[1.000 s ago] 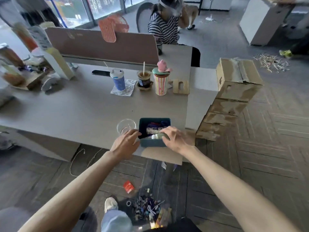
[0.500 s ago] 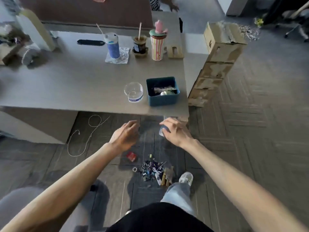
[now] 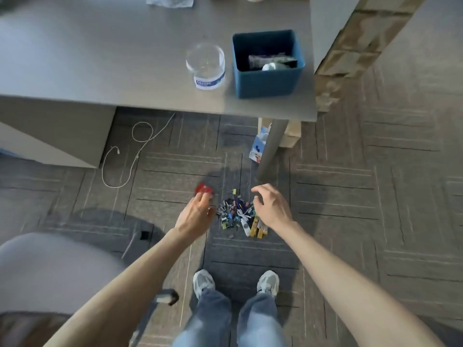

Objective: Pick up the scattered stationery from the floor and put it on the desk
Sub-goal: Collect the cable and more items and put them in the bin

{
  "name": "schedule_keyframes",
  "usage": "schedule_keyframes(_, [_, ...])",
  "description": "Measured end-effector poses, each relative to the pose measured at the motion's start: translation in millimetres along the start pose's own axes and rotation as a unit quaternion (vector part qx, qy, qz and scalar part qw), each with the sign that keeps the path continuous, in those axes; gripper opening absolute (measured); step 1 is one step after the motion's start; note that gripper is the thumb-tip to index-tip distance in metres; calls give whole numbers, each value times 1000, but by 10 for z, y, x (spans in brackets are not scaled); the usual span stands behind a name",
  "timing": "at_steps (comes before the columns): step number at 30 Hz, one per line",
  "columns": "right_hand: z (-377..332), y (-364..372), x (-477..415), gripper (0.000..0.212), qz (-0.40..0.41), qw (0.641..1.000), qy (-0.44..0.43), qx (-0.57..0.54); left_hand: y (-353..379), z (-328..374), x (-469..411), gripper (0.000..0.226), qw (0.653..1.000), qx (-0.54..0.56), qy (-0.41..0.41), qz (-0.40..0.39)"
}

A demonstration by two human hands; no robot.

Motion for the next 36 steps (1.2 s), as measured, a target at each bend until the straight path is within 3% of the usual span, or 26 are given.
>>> schedule_keyframes(4, [822, 1133, -384, 24, 0, 999, 33, -14, 1207, -760, -261, 29, 998, 15, -60, -7])
schedule_keyframes(9, [2055, 2603, -860, 25, 11, 998, 63, -16, 2982, -1721, -867, 29, 998, 35, -43, -34])
schedule_keyframes(14, [3489, 3765, -1299, 26, 1, 989, 147, -19, 4380, -2128, -1515, 29, 995, -26, 86, -45])
schedule_keyframes(16, [3934, 4084, -1465, 43, -2, 982, 188, 13, 4832, -2199, -1755, 38, 985, -61, 150, -57])
schedule_keyframes(18, [4272, 4347, -1611, 72, -33, 971, 222, 86, 5217, -2155, -1950, 50, 961, -138, 231, -61])
schedule_keyframes(20, [4515, 4550, -1689, 96, -81, 959, 235, 137, 5485, -2103, -2079, 58, 934, -211, 283, -54])
schedule_keyframes(22, [4667, 4672, -1732, 106, -97, 961, 216, 143, 5684, -2060, -2155, 55, 908, -247, 338, -26])
schedule_keyframes(28, [4564, 4690, -1695, 91, -26, 987, 92, 126, 5787, -1941, -2255, 32, 871, -247, 425, 12])
schedule_keyframes(30, [4519, 4665, -1622, 98, -39, 993, 83, 76, 5727, -1949, -2214, 27, 874, -235, 424, 23])
schedule_keyframes(33, [4541, 4641, -1519, 116, -52, 989, 135, -18, 5533, -2032, -2190, 27, 896, -200, 392, 56])
schedule_keyframes(36, [4623, 4615, -1501, 111, -44, 977, 196, -74, 5401, -2077, -2153, 32, 906, -194, 369, 79])
Point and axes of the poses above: each hand's wrist, its own x-axis away from the middle knuckle, its own y-axis out of the palm, z = x × y, the point moved 10 cm from there along -x, towards the middle knuckle, and after that the axes turned 6 degrees about y, right-handed, at the moved point
